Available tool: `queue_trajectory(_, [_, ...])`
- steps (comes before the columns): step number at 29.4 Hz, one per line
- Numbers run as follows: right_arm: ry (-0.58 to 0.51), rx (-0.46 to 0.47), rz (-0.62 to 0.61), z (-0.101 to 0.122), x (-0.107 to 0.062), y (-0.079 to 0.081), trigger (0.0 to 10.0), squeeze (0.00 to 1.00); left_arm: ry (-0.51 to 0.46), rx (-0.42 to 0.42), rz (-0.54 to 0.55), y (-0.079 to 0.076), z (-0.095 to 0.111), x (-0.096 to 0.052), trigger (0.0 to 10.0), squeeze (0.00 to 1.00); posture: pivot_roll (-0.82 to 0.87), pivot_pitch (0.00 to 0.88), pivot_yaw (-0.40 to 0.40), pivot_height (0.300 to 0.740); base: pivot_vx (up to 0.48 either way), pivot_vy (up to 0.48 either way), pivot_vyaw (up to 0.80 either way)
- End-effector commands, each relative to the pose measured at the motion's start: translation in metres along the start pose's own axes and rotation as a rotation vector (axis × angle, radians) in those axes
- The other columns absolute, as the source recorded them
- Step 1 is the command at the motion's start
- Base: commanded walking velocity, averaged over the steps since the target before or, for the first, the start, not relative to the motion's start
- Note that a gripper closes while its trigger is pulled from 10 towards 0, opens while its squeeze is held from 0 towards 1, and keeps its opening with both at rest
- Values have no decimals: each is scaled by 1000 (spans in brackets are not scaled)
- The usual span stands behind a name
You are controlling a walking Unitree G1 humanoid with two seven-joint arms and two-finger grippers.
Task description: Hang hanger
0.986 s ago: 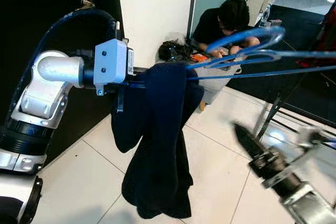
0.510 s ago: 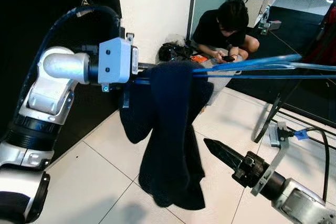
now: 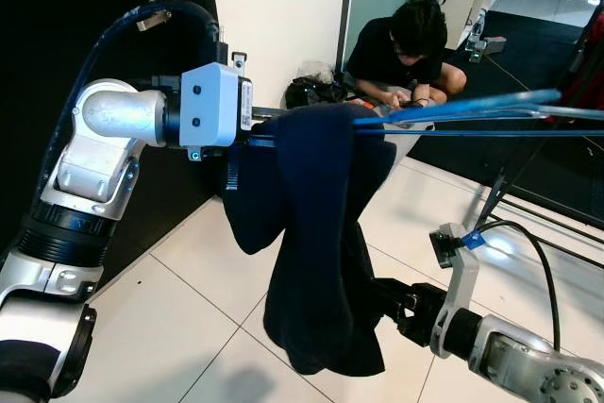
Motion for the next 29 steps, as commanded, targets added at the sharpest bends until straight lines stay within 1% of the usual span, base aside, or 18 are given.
queue_trajectory(1, [-9,0,-28,2,1,-5,0,0,-18,36,7,7,6,-1,10000,0,21,33,32,740,0,0,0])
queue_trajectory(9, [-35,-1,-66,7,0,-13,0,0,0,38,13,8,2,-5,10000,0,21,35,29,740,0,0,0])
queue_trajectory(14, [-96,10,-77,19,-3,-18,0,0,17,37,15,8,-2,-7,10000,0,22,37,30,740,0,0,0])
queue_trajectory(15, [-159,10,-54,32,-7,-16,0,0,39,39,8,6,-7,-9,10000,0,21,38,30,740,0,0,0])
queue_trajectory(16, [-159,10,-54,32,-7,-16,0,0,39,39,8,6,-7,-9,10000,0,21,38,30,740,0,0,0])
queue_trajectory(17, [-253,14,-5,52,-15,-11,0,0,80,21,10,4,-17,-14,10000,0,20,40,31,740,0,0,0])
queue_trajectory(18, [-353,23,43,74,-26,-5,0,0,154,12,0,-1,-32,-23,10000,0,17,42,35,740,0,0,0])
queue_trajectory(19, [-353,23,43,74,-26,-5,0,0,154,12,0,-1,-32,-23,10000,0,17,42,35,740,0,0,0])
queue_trajectory(20, [-449,46,88,94,-39,-2,0,0,215,-16,4,-4,-47,-35,10000,0,16,43,35,740,0,0,0])
queue_trajectory(21, [-449,46,88,94,-39,-2,0,0,215,-16,4,-4,-47,-35,10000,0,16,43,35,740,0,0,0])
queue_trajectory(22, [-506,61,114,106,-48,0,0,0,252,-36,8,-7,-55,-44,10000,0,16,44,35,740,0,0,0])
queue_trajectory(23, [-506,61,114,106,-48,0,0,0,252,-36,8,-7,-55,-44,10000,0,16,44,35,740,0,0,0])
queue_trajectory(24, [-567,76,133,118,-59,-2,0,0,288,-49,6,-9,-62,-54,10000,0,16,46,35,740,0,0,0])
queue_trajectory(25, [-619,89,145,128,-69,-4,0,0,303,-61,6,-10,-64,-59,10000,0,20,47,34,740,0,0,0])
queue_trajectory(26, [-619,89,145,128,-69,-4,0,0,303,-61,6,-10,-64,-59,10000,0,20,47,34,740,0,0,0])
queue_trajectory(27, [-676,107,155,138,-78,-7,0,0,306,-65,-8,-12,-64,-63,10000,0,24,48,31,740,0,0,0])
queue_trajectory(28, [-676,107,155,138,-78,-7,0,0,306,-65,-8,-12,-64,-63,10000,0,24,48,31,740,0,0,0])
queue_trajectory(29, [-714,120,162,145,-84,-8,0,0,306,-67,-18,-14,-63,-64,10000,0,24,48,31,740,0,0,0])
Point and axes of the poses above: a point about 5 cm out from each wrist's last joint towards the gripper, its own x axis pointing out of the wrist towards the gripper, its own z axis along the axis of the wrist's last joint, y = z × x, the point moved 6 cm from there along x, pointing out of the wrist towards the gripper, and after that the axes turned 1 degree about x, right-handed, at the moved point
